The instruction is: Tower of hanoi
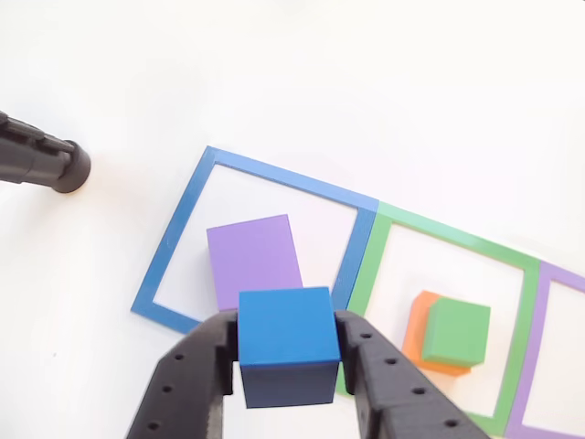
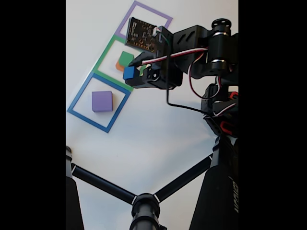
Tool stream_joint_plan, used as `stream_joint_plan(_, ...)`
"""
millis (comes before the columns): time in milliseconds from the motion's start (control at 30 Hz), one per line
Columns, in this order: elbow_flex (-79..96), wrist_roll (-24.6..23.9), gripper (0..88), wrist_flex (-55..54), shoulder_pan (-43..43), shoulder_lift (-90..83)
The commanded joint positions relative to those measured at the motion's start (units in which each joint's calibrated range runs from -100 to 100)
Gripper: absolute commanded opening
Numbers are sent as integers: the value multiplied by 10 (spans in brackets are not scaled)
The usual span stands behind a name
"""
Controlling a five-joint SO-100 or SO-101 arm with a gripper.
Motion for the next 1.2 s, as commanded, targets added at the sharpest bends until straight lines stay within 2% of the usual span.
stream_joint_plan(0, 177, 50, 39, -254, -8, -10)
stream_joint_plan(67, 256, 50, 39, -361, -13, 7)
stream_joint_plan(167, 370, 50, 39, -584, -22, 64)
stream_joint_plan(400, 447, 50, 40, -918, -37, 273)
stream_joint_plan(567, 431, 50, 41, -1085, -39, 433)
stream_joint_plan(867, 378, 50, 41, -1221, -49, 611)
stream_joint_plan(1167, 326, 50, 41, -1247, -52, 685)
